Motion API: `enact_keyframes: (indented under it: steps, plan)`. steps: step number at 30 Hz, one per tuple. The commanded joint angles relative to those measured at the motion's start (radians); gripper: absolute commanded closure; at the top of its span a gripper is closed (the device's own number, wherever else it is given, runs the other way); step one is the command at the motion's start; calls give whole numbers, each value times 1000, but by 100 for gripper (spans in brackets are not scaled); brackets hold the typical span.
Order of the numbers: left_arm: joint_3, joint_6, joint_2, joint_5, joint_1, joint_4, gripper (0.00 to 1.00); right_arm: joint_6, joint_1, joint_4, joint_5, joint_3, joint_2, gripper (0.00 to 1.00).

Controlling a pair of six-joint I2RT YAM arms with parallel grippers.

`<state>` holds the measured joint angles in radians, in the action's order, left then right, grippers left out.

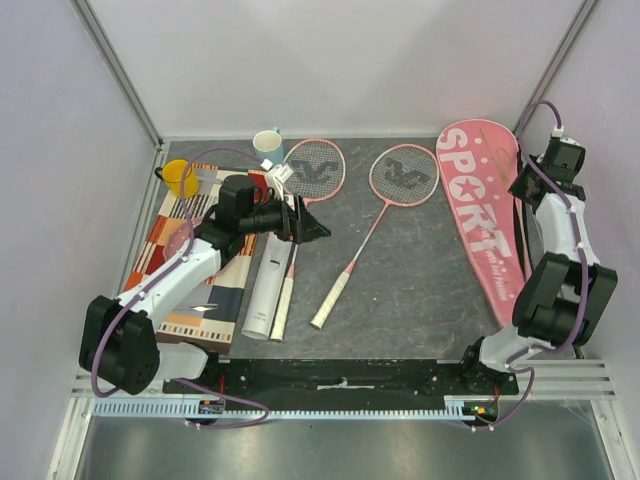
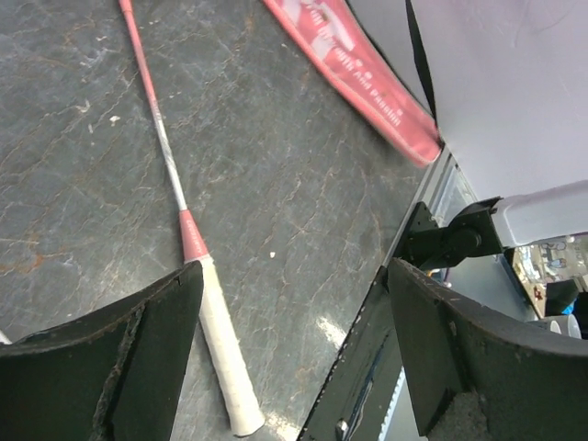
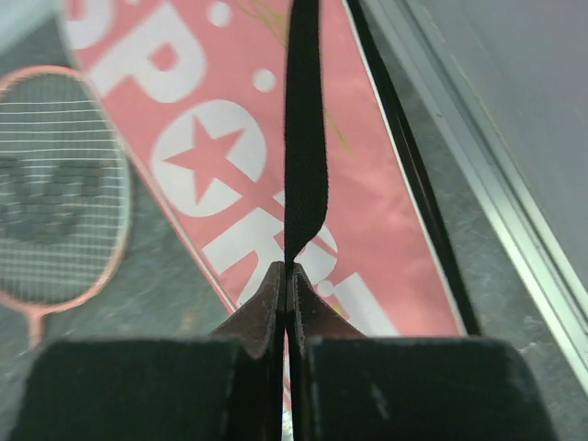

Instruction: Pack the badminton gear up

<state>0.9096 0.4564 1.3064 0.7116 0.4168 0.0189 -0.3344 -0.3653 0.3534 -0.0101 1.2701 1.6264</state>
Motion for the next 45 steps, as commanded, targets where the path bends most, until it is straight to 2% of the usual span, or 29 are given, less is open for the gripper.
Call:
enact_keyframes:
  steps: [1,6,8,11,13,16,18,21,22,23,27,29,32,35,38,40,43,45]
  plan:
    - [35,105,24,29,30,-79,14,-60,29,48,-158,21,-112,100]
    - [109,234,99,16,126,-94,15,-161,89,21,-280,20,-200,100]
    - [136,263,129,5,184,-152,14,-219,103,-28,-403,-9,-217,100]
    - [166,295,166,-37,241,-237,7,-325,140,-123,-500,-64,-249,100]
    - [213,294,218,-50,276,-269,3,-351,164,-151,-505,-86,-279,100]
    - [313,217,301,-115,332,-255,2,-370,175,-163,-533,-124,-307,100]
    - [391,86,330,-190,388,-179,2,-383,178,-175,-574,-152,-316,100]
    - [487,-125,382,-404,477,-44,8,-399,184,-191,-608,-193,-342,100]
    - [505,-206,398,-526,496,-25,10,-397,184,-191,-613,-210,-359,100]
    - [515,-235,404,-578,513,5,12,-397,184,-189,-617,-218,-367,100]
    - [535,-292,406,-693,572,30,16,-396,184,-180,-637,-245,-405,100]
    - [529,-326,396,-748,597,23,13,-378,184,-154,-630,-252,-422,100]
    - [526,-367,419,-808,629,16,2,-377,184,-134,-622,-267,-453,100]
    - [613,-338,477,-877,631,110,0,-371,184,-110,-601,-279,-494,100]
    - [626,-315,493,-949,631,150,1,-356,184,-79,-578,-284,-534,100]
    - [623,-326,510,-939,629,148,1,-348,184,-67,-576,-279,-557,100]
    - [669,-318,556,-926,626,207,10,-350,184,-51,-576,-275,-568,100]
    - [669,-308,565,-899,626,204,25,-345,184,-42,-571,-275,-569,100]
